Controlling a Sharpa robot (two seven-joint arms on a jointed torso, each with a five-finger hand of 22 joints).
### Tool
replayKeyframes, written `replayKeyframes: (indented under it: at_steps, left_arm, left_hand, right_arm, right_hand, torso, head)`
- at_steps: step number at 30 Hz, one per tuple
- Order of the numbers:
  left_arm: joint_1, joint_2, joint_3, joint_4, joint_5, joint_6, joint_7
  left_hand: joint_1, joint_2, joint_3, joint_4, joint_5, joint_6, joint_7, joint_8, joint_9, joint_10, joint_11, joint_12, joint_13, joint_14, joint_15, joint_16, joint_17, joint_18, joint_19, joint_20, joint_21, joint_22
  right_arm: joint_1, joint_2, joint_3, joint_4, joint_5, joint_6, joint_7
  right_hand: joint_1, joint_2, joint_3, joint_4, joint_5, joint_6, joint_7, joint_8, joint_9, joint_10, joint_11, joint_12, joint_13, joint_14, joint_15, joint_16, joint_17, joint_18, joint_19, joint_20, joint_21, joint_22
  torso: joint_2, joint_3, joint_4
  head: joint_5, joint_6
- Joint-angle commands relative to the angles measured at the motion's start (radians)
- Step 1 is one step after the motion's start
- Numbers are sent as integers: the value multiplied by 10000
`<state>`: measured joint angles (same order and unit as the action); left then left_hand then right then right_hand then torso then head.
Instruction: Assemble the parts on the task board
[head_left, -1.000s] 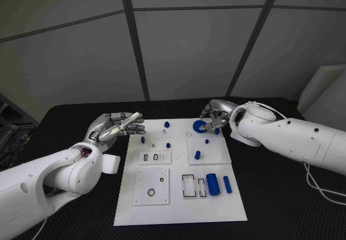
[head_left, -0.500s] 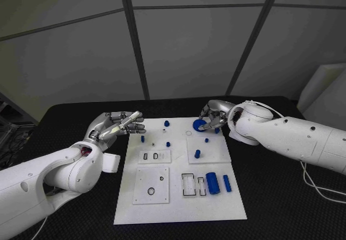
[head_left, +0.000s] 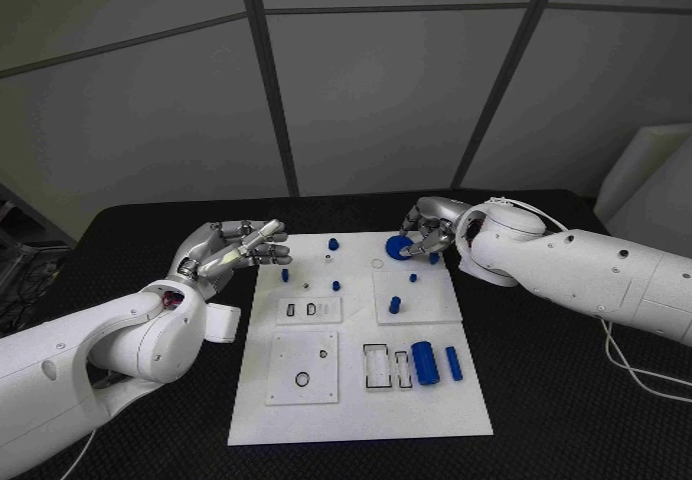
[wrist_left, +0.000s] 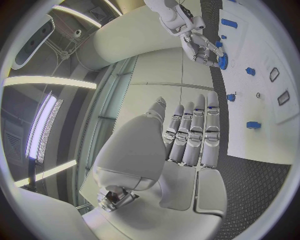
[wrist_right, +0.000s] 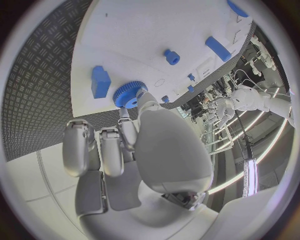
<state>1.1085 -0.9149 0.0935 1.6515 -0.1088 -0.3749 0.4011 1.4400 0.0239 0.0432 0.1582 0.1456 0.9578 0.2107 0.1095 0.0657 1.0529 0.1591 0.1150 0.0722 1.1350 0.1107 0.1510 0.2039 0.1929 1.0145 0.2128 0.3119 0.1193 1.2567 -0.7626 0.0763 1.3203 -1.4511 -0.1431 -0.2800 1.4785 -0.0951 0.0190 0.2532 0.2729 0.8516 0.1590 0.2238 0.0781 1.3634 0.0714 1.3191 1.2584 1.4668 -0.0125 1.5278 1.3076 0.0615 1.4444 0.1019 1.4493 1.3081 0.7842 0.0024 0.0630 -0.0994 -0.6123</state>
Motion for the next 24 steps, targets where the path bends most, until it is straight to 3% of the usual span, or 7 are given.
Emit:
replayKeyframes:
  at_steps: [1,12,19,24]
  left_arm:
    - [7,12,6,-1,-55,101,19]
    - [3,12,6,-4,-55,106,14]
    - [2,0,6,3,-55,119,-3]
    - [-3,2,6,20,-55,103,-1]
  left_hand:
    - [41,28,-9,-73,-42,79,-5,-69,2,69,-26,-46,-5,-14,-50,-50,8,-100,-39,-24,-63,-14]
    - [63,37,6,-87,-41,82,-6,-75,1,72,-28,-55,-7,-12,-52,-55,14,-100,-36,-26,-63,-15]
    - [63,37,6,-87,-41,82,-6,-75,1,72,-28,-55,-7,-12,-52,-55,14,-100,-36,-26,-63,-15]
    - [71,33,11,-99,-43,68,26,-97,-5,58,-11,-81,-14,-12,-48,-65,24,-102,-33,-28,-66,-18]
  right_arm:
    - [11,11,2,-18,-244,170,-61]
    - [9,83,1,9,-240,200,30]
    - [6,72,0,112,-666,-394,31]
    - [4,59,0,195,-933,-753,5]
  right_hand:
    - [96,34,25,-106,218,112,9,70,14,28,0,58,24,836,80,53,1613,-109,72,-9,74,158]
    - [215,200,216,-287,347,524,-53,276,48,207,-57,265,306,847,42,82,1684,-134,123,-32,155,305]
    - [265,429,526,-362,294,1106,-209,365,117,406,-190,466,573,856,-61,100,1734,-169,207,-112,250,496]
    - [264,452,611,-380,345,1170,-239,314,116,371,-219,414,524,857,-90,101,1738,-176,221,-141,268,531]
  torso:
    - [-5,2,0]
    - [-4,0,-5]
    - [-7,4,-2]
    - [-10,1,-7]
  head:
    - [-8,-13]
    - [6,-12]
    - [-11,-35]
    - [-9,-20]
